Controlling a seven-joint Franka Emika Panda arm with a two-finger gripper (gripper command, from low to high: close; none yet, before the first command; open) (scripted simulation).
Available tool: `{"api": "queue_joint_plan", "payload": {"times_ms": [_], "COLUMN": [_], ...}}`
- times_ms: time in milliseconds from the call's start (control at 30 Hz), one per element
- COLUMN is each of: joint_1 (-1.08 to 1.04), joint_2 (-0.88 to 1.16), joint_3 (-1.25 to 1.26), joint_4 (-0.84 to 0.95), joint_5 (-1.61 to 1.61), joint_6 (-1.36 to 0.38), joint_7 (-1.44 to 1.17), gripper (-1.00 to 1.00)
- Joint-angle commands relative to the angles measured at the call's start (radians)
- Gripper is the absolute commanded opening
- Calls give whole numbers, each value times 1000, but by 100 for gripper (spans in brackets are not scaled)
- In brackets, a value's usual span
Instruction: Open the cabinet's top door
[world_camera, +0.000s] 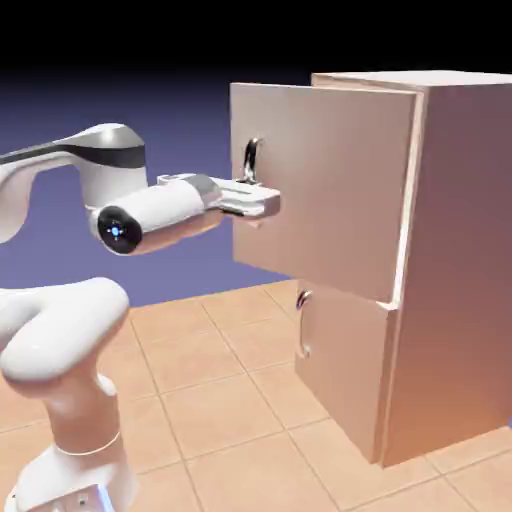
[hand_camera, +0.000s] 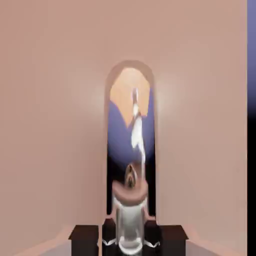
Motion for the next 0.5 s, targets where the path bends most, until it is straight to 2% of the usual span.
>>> {"api": "queue_joint_plan", "payload": {"times_ms": [0,233,467], "joint_1": [-5,-39,-30], "joint_2": [8,114,317], "joint_3": [-36,-290,-544], "joint_4": [-1,22,118], "joint_5": [-32,-264,-515], "joint_6": [-26,-203,-397], "joint_7": [-10,-94,-206], "gripper": [-100,-100,-100]}}
